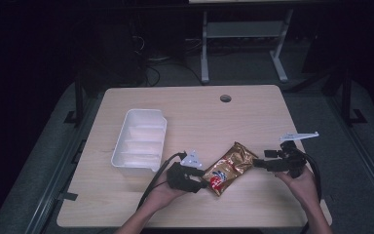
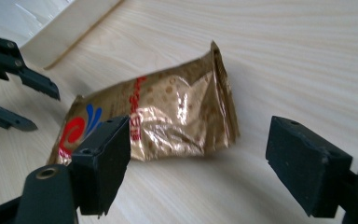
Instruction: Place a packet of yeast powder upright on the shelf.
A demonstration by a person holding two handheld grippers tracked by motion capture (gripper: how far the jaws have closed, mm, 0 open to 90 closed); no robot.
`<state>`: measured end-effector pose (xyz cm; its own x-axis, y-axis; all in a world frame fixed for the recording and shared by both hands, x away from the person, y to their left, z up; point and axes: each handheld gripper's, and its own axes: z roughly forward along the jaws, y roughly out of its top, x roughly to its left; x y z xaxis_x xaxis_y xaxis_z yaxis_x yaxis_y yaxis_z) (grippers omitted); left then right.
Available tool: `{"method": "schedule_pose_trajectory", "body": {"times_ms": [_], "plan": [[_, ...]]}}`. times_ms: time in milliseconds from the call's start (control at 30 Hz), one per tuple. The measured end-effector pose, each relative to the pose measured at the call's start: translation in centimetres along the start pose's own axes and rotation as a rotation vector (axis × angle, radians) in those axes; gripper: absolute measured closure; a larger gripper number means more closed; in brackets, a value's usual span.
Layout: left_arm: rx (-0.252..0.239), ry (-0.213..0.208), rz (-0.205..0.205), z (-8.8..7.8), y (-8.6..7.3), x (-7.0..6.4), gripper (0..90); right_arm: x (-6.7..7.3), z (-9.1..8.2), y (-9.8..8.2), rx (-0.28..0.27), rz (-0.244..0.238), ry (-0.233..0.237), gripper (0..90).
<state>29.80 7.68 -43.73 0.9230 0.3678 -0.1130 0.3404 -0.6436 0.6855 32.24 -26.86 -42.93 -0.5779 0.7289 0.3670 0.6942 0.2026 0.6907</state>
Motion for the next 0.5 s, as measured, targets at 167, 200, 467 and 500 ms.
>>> {"method": "schedule_pose_trajectory", "body": {"times_ms": [167, 200, 467, 500], "plan": [[0.028, 0.0, 0.007, 0.4, 0.9, 0.2, 59.7, 0.0, 0.4, 0.9, -0.01, 0.014, 0.015, 21.5], [0.03, -0.001, 0.005, 0.4, 1.0, 0.2, 60.2, -0.1, 0.5, 1.1, -0.01, 0.014, 0.016, 21.5], [0.057, -0.008, 0.012, 1.1, 2.1, 0.4, 63.1, -0.7, 1.9, 2.3, -0.002, 0.019, 0.008, 24.0], [0.062, -0.006, 0.016, 1.2, 2.2, 0.4, 63.0, -0.7, 2.2, 2.3, 0.006, 0.013, 0.008, 24.3]]}}
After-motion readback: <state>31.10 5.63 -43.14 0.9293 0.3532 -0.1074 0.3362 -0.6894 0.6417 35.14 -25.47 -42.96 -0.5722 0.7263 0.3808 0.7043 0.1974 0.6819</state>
